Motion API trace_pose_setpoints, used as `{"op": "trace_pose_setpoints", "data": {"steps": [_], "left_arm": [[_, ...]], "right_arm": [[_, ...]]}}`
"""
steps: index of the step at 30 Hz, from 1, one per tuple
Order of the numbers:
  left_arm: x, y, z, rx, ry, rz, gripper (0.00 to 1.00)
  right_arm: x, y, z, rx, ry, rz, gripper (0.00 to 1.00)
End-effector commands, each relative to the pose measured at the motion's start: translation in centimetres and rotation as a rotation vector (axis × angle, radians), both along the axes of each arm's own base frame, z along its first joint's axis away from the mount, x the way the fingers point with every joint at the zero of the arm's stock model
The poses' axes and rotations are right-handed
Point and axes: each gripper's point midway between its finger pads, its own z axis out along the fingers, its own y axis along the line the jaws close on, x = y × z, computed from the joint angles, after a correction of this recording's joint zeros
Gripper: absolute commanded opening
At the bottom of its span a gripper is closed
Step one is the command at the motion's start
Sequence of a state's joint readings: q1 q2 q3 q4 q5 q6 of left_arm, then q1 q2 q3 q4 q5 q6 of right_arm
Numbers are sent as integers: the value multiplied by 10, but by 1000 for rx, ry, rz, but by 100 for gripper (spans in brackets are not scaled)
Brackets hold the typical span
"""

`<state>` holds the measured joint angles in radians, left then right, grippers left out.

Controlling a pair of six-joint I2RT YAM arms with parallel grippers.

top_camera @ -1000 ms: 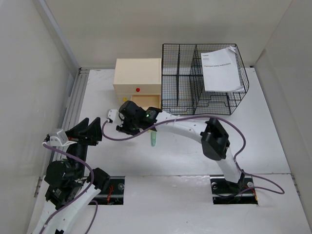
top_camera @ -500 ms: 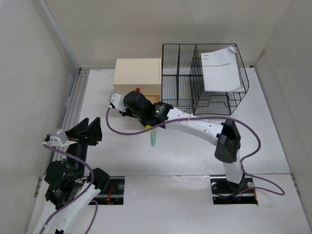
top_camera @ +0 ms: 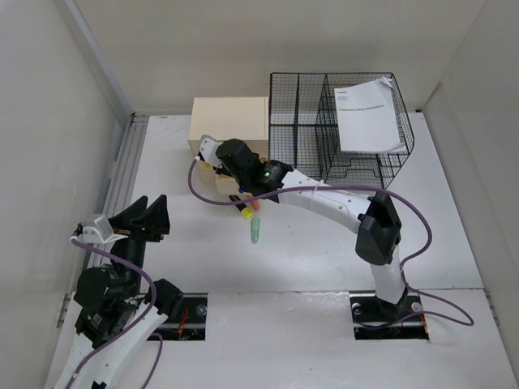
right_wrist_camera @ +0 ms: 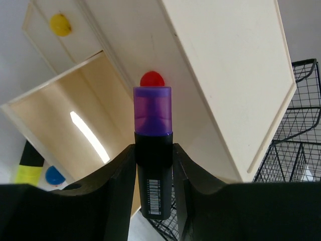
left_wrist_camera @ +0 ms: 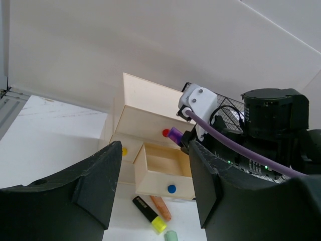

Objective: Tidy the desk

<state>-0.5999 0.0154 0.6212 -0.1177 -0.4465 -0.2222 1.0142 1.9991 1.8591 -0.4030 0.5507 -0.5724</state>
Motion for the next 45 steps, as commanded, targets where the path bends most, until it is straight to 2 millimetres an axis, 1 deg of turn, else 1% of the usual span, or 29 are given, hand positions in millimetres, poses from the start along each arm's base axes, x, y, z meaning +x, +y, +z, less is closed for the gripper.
{"op": "trace_pose_setpoints", "data": {"steps": [1, 3, 7, 11, 15, 16, 19, 20, 21, 22, 23, 24, 25, 26, 28, 30, 31, 32, 33, 34, 35, 36, 37, 38, 39, 40, 41, 43, 45], "left_arm": [[-2, 4, 8, -20, -33, 14, 52], [-1, 3, 6, -15, -25, 14, 52], [4, -4, 4, 5, -9, -6, 52], [9, -9, 0, 24, 12, -17, 51], [10, -15, -1, 27, 17, -40, 51], [9, -16, -1, 29, 16, -48, 49], [10, -24, -4, 19, 32, -87, 45], [12, -28, -6, 16, 41, -99, 40], [11, -30, -5, -4, 43, -116, 37], [12, -34, -7, -9, 54, -130, 33], [14, -41, -8, -11, 67, -158, 30], [12, -44, -8, -28, 68, -177, 21], [15, -50, -15, -46, 94, -199, 19], [15, -56, -17, -39, 93, -224, 19], [17, -57, -19, -34, 104, -224, 19], [17, -49, -15, -31, 111, -186, 19], [16, -46, -13, -40, 102, -174, 19], [14, -41, -10, -29, 96, -160, 19], [11, -37, -10, -26, 89, -149, 20], [10, -33, -9, -35, 81, -135, 20], [8, -32, -9, -36, 80, -134, 20], [10, -32, -18, -31, 93, -125, 21], [8, -30, -16, -37, 84, -126, 21], [6, -29, -15, -42, 74, -126, 21], [6, -29, -15, -42, 74, -126, 22], [6, -29, -12, -48, 65, -126, 22], [6, -29, -12, -48, 65, -126, 22], [6, -29, -12, -48, 65, -126, 22], [6, -29, -12, -48, 65, -126, 22]], "right_arm": [[7, -1, 5, 30, -18, -24, 40], [7, -1, 5, 31, -18, -24, 40], [3, 1, 20, 72, -19, -3, 41], [0, 2, 13, 69, 2, 9, 50], [-2, 1, 23, 95, -1, 14, 51], [-3, 2, 18, 91, 9, 24, 49], [-12, 4, 36, 148, 22, 61, 39], [-12, 1, 39, 161, 31, 63, 24], [-16, 2, 41, 182, 49, 73, 14], [-17, -2, 50, 210, 58, 85, 5], [-19, 0, 56, 245, 85, 126, 0], [-22, -1, 56, 256, 115, 148, 0], [-23, -2, 61, 301, 138, 157, 0], [-27, -7, 72, 333, 160, 183, 0], [-37, -11, 78, 411, 269, 310, 0], [-57, -24, 78, 471, 366, 439, 1], [-63, -28, 78, 488, 376, 473, 8], [-72, -35, 50, 470, 441, 479, 24], [-86, -39, 53, 482, 451, 516, 39], [-90, -44, 44, 462, 459, 517, 58], [-102, -47, 17, 430, 515, 509, 66], [-110, -50, 12, 410, 511, 519, 75], [-119, -51, -10, 361, 532, 502, 91], [-123, -49, -5, 361, 516, 509, 93], [-129, -50, -19, 337, 539, 502, 93], [-131, -50, -16, 333, 523, 498, 96], [-139, -46, -20, 317, 529, 510, 100], [-145, -44, -22, 330, 531, 505, 100], [-143, -40, -25, 324, 495, 462, 100]]}}
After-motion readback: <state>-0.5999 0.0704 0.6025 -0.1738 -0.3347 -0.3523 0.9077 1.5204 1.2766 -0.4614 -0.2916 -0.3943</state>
